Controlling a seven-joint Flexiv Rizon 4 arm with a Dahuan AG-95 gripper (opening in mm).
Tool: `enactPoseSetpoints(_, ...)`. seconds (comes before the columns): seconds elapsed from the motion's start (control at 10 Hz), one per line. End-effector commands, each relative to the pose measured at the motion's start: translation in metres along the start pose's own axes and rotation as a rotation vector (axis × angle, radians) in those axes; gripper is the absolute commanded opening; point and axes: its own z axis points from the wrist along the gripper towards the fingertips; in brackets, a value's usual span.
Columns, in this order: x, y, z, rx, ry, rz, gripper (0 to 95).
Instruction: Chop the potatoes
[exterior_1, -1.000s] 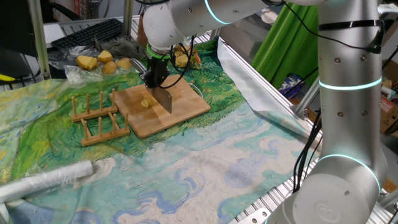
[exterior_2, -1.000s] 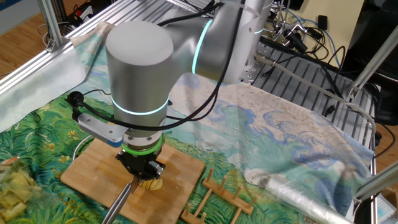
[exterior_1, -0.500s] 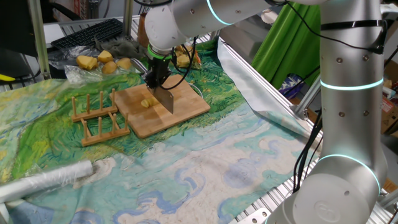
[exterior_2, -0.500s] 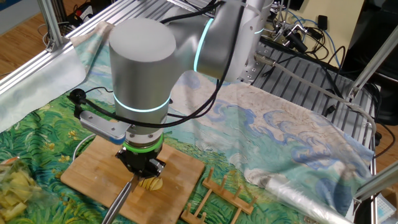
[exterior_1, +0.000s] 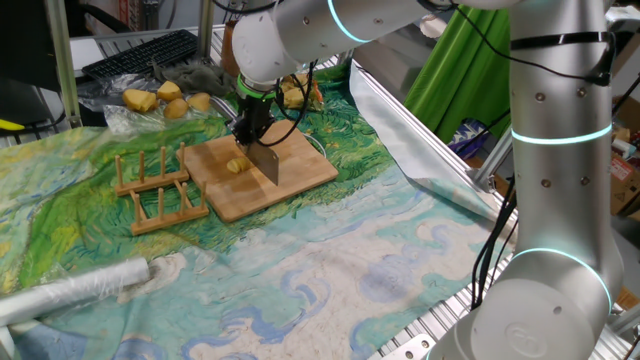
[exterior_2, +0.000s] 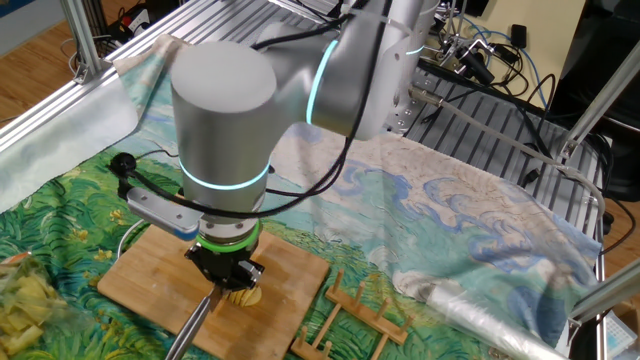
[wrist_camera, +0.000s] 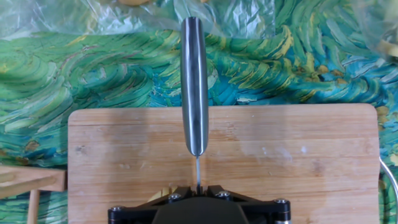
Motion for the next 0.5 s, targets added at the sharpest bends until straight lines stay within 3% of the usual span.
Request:
enactPoseSetpoints(0.1,-0.001,0.0018,0.0065,-0.006,0.002,0.003,0.0)
enactPoseSetpoints(0.5,-0.0001,0.0061,0.0162,0.002,-0.007,0.007,0.0)
